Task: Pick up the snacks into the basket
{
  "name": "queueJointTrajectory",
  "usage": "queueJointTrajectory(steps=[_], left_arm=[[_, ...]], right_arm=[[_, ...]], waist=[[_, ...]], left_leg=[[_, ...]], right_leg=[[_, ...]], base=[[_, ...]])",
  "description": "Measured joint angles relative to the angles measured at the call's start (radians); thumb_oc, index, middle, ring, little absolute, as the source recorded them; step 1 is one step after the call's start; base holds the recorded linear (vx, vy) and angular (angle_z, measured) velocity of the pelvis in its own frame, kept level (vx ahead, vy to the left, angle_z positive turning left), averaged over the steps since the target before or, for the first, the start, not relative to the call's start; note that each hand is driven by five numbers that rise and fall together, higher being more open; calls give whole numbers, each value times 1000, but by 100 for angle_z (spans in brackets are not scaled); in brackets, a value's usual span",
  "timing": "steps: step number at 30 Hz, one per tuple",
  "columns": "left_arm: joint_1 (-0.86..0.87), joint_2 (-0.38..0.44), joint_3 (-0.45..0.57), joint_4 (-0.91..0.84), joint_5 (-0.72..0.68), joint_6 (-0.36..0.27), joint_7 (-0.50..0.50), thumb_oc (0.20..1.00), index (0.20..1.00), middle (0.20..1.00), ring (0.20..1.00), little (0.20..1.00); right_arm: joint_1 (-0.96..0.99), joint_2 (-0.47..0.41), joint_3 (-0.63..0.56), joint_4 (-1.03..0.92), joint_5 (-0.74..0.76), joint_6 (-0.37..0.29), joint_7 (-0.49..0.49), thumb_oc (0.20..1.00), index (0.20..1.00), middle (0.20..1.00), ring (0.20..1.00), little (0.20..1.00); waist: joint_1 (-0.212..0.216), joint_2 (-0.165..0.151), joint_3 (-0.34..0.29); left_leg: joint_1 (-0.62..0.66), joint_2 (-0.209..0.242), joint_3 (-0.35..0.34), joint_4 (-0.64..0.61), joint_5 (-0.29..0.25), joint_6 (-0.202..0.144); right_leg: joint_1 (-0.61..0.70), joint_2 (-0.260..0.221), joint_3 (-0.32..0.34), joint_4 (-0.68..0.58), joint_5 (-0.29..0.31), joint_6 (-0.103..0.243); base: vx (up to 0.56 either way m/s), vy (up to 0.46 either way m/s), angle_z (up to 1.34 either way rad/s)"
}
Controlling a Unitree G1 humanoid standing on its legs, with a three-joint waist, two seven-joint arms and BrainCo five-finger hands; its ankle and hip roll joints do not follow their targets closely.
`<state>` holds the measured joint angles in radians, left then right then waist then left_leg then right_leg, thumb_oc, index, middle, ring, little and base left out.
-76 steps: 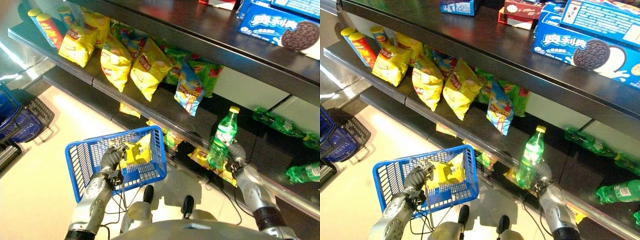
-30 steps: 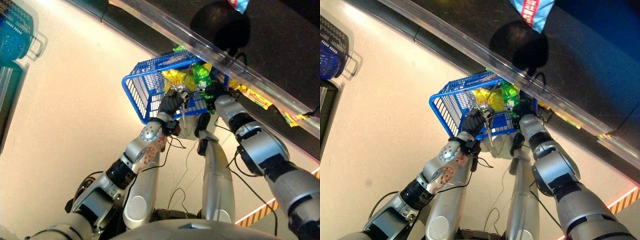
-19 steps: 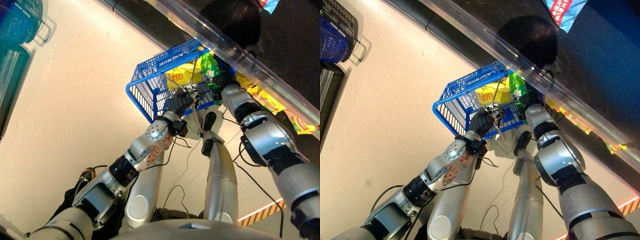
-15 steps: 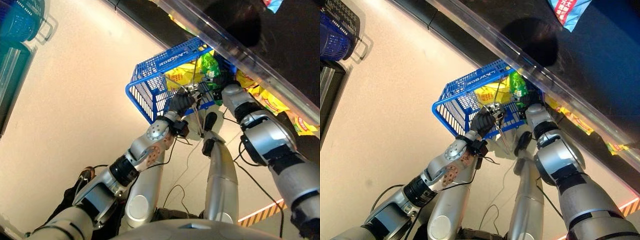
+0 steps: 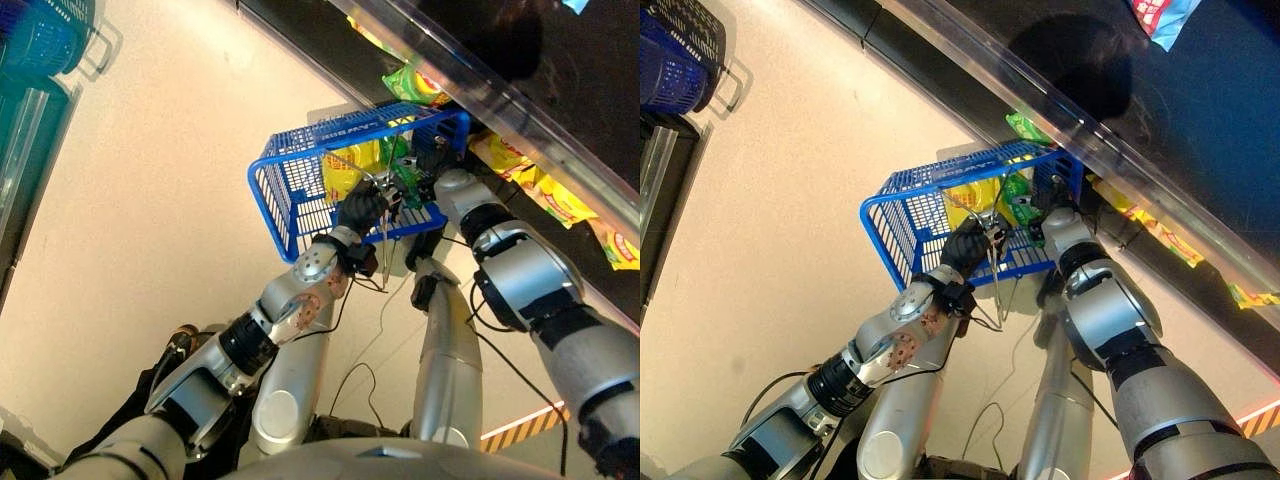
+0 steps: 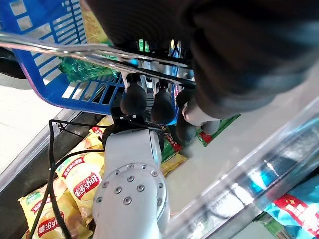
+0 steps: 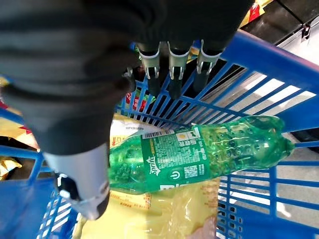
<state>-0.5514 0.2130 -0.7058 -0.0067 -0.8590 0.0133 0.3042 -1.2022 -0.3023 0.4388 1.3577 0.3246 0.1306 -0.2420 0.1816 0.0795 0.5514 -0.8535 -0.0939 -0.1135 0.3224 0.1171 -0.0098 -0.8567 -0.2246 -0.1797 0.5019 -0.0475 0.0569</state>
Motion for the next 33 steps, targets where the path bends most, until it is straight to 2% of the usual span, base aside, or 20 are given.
queueJointTrajectory(steps=[7, 9, 11, 12, 13, 14, 15, 16, 17, 18, 19, 21, 24, 25, 27, 28, 29, 30, 31, 33], left_arm=[[5, 4, -6, 1, -23, 0, 1, 200, 200, 200, 200, 200], [49, 17, 47, 2, -25, 0, 0, 200, 200, 200, 200, 200], [131, 18, 172, 24, -13, -5, -11, 200, 200, 200, 200, 200], [188, 24, 276, 66, 9, -13, 1, 200, 200, 200, 200, 200], [210, 32, 309, 98, 27, -23, -2, 200, 200, 200, 200, 200], [256, 31, 395, 176, 71, -45, 3, 200, 200, 200, 200, 200], [271, 18, 435, 226, 100, -50, -3, 200, 200, 200, 200, 200], [275, 7, 473, 272, 107, -50, 7, 200, 200, 200, 200, 200], [306, 17, 524, 389, 189, -79, -16, 200, 200, 200, 200, 200], [305, 14, 558, 494, 218, -80, -34, 200, 200, 200, 200, 200], [326, 10, 616, 644, 224, -71, -49, 200, 200, 200, 200, 200], [390, -7, 697, 674, 220, -69, -69, 200, 200, 200, 200, 200], [374, 20, 732, 774, 260, -67, -99, 200, 200, 200, 200, 200], [353, 23, 779, 855, 277, -68, -125, 200, 200, 200, 200, 200], [357, 23, 845, 900, 307, -66, -133, 200, 200, 200, 200, 200], [348, 28, 856, 936, 347, -76, -146, 200, 200, 200, 200, 200], [348, 37, 894, 1026, 405, -79, -155, 200, 200, 200, 200, 200], [350, 44, 918, 1080, 428, -79, -158, 200, 200, 200, 200, 200], [414, 68, 923, 1116, 486, -51, -148, 200, 200, 200, 200, 200], [480, 85, 927, 1178, 550, -44, -148, 200, 200, 200, 200, 200]], right_arm=[[14, 14, -3, -16, 2, -3, -27, 1000, 1000, 1000, 1000, 1000], [107, 18, -12, -135, 27, -21, -44, 1000, 1000, 1000, 1000, 1000], [311, 27, -42, -410, 62, -55, -71, 1000, 1000, 1000, 1000, 1000], [459, 48, -45, -581, 62, -95, -74, 1000, 1000, 1000, 1000, 1000], [532, 64, -47, -629, 58, -98, -74, 1000, 1000, 1000, 1000, 1000], [673, 88, -57, -716, 50, -127, -63, 1000, 1000, 1000, 1000, 1000], [740, 91, -77, -755, 42, -135, -51, 1000, 1000, 1000, 1000, 1000], [799, 92, -100, -760, 39, -138, -51, 1000, 1000, 1000, 1000, 1000], [894, 72, -179, -717, 19, -155, -28, 1000, 1000, 1000, 1000, 1000], [927, 60, -228, -673, -2, -158, -17, 1000, 1000, 1000, 1000, 1000], [970, 26, -263, -623, -31, -153, -8, 1000, 1000, 1000, 1000, 1000], [1067, -22, -366, -575, -65, -152, 1, 1000, 1000, 1000, 1000, 1000], [1123, -46, -406, -443, -102, -144, 10, 1000, 1000, 1000, 1000, 1000], [1125, -28, -426, -349, -127, -144, 22, 1000, 1000, 1000, 1000, 1000], [1151, -6, -421, -308, -140, -126, 30, 1000, 1000, 1000, 1000, 1000], [1149, 2, -433, -275, -146, -126, 37, 1000, 1000, 1000, 1000, 1000], [1140, 15, -444, -211, -151, -116, 39, 1000, 1000, 1000, 1000, 1000], [1145, 26, -471, -192, -156, -114, 40, 1000, 1000, 1000, 1000, 1000], [1186, 25, -468, -189, -158, -106, 41, 1000, 1000, 1000, 1000, 1000], [1189, 19, -486, -158, -160, -101, 39, 1000, 1000, 1000, 1000, 1000]], waist=[[-2, 1, 0], [-7, 0, 0], [-31, -6, 1], [-49, -16, 0], [-63, -19, 1], [-85, -31, -3], [-87, -32, -3], [-98, -42, -8], [-123, -61, -13], [-128, -71, -11], [-146, -93, -15], [-169, -142, -43], [-170, -182, -69], [-163, -189, -75], [-159, -184, -112], [-159, -174, -117], [-138, -146, -143], [-130, -130, -168], [-138, -117, -252], [-131, -109, -295]], left_leg=[[6, 4, 0, -3, -2, -3], [24, 6, 0, -8, -3, -4], [71, 10, 3, -9, -8, -4], [130, 17, 9, -21, -16, 2], [155, 19, 19, -20, -23, 4], [218, 24, 32, -25, -41, 8], [254, 26, 38, -27, -49, 11], [291, 28, 43, -38, -54, 13], [358, 29, 61, -42, -70, 18], [409, 31, 74, -47, -77, 22], [495, 34, 91, -65, -94, 30], [586, 33, 117, -112, -104, 41], [650, 34, 140, -135, -104, 43], [683, 49, 165, -135, -108, 49], [690, 78, 190, -133, -128, 57], [699, 99, 211, -143, -123, 65], [735, 139, 246, -168, -117, 54], [757, 153, 261, -190, -112, 45], [758, 168, 284, -226, -106, 40], [826, 169, 339, -273, -81, 18]], right_leg=[[6, 4, 2, -7, 5, -1], [31, 10, 3, -20, 7, -1], [84, 19, 3, -39, 12, 2], [141, 21, 6, -63, 14, 3], [169, 27, 8, -70, 14, 4], [234, 30, 18, -97, 15, 9], [274, 30, 21, -113, 12, 11], [310, 32, 22, -128, 12, 13], [380, 34, 38, -156, 14, 20], [430, 40, 49, -180, 19, 25], [518, 44, 65, -222, 31, 41], [611, 37, 69, -296, 52, 52], [673, 49, 81, -341, 90, 56], [705, 58, 60, -355, 110, 43], [702, 81, 22, -365, 154, 40], [697, 90, 15, -316, 118, 46], [678, 123, 13, -144, 9, 44], [677, 134, 17, -87, -22, 47], [721, 143, 6, -60, -77, 55], [804, 131, 9, -91, -120, 72]], base=[[-30, 15, 0], [0, 0, 0], [14, 59, -9], [30, 77, -16], [53, 106, -30], [61, 141, -23], [93, 180, -26], [133, 226, -22], [147, 226, -30], [157, 210, -48], [88, 117, -51], [79, 75, -44], [39, 109, -26], [-3, 127, -44], [1, 61, -48], [-17, 33, -60], [-16, 14, -70], [-35, -33, -89], [-53, -63, -75], [-41, -67, -90]])
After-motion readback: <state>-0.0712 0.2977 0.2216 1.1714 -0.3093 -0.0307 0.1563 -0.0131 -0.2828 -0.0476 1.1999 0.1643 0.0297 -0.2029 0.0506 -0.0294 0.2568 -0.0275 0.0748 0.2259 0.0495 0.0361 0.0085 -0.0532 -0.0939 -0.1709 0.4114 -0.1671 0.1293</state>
